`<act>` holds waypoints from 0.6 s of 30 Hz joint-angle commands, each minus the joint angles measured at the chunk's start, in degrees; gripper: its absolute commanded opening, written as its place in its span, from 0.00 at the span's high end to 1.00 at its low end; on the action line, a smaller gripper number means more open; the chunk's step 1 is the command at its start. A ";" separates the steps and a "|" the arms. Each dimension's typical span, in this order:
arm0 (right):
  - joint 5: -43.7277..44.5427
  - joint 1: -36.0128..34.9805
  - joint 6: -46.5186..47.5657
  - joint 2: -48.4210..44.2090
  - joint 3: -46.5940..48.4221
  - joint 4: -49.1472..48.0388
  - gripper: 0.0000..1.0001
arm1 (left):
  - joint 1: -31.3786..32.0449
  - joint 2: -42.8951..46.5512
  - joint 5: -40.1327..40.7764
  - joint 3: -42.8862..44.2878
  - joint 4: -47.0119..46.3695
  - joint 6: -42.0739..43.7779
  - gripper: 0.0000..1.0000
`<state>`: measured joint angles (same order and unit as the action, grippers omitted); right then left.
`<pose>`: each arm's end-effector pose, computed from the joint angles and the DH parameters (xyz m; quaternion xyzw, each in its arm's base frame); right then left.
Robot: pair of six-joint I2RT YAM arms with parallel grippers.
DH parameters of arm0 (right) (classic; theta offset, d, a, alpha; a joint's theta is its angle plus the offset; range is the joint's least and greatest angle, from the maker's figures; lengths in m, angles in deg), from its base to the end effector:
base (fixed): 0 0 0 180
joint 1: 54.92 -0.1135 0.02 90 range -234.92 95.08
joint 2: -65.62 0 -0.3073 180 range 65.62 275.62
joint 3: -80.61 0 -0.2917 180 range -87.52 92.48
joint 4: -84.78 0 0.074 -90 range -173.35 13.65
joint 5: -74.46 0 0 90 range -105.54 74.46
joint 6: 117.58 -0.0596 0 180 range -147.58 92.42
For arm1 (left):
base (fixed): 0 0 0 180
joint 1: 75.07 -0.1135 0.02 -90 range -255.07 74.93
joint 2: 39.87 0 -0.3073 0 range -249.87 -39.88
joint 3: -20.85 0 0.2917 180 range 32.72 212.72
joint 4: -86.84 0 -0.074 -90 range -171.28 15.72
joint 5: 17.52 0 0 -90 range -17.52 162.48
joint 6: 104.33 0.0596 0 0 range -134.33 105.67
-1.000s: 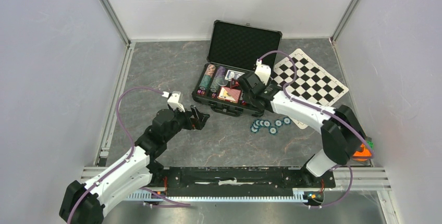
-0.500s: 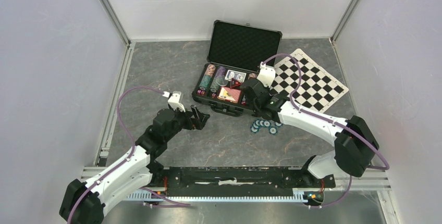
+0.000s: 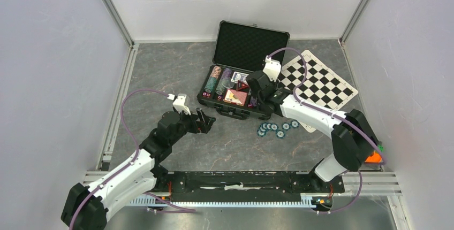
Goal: Pack up texas hold em set
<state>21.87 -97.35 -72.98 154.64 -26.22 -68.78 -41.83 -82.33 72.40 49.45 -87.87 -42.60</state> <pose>0.3087 0.2331 0.2594 0.1521 0.8626 0.0544 0.4794 0.1695 -0.1112 0.2072 0.0357 0.8141 -0.2969 0.4978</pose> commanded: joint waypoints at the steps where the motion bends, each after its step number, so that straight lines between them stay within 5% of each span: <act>1: -6.57 2.24 -1.53 3.06 2.49 -1.83 0.62 | -0.10 -0.47 0.34 0.16 -2.89 1.47 0.00; 9: -14.71 5.84 -2.12 8.22 3.70 -1.66 0.63 | -0.10 -1.85 0.34 0.49 -3.32 1.51 0.00; 18: -9.13 5.83 2.78 4.39 3.50 -1.00 0.50 | -0.10 -2.92 0.34 0.58 -3.86 1.47 0.00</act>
<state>12.04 -90.53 -73.90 162.00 -23.86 -72.11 -41.83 -84.76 72.40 49.45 -88.77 -42.58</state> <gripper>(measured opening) 0.449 0.993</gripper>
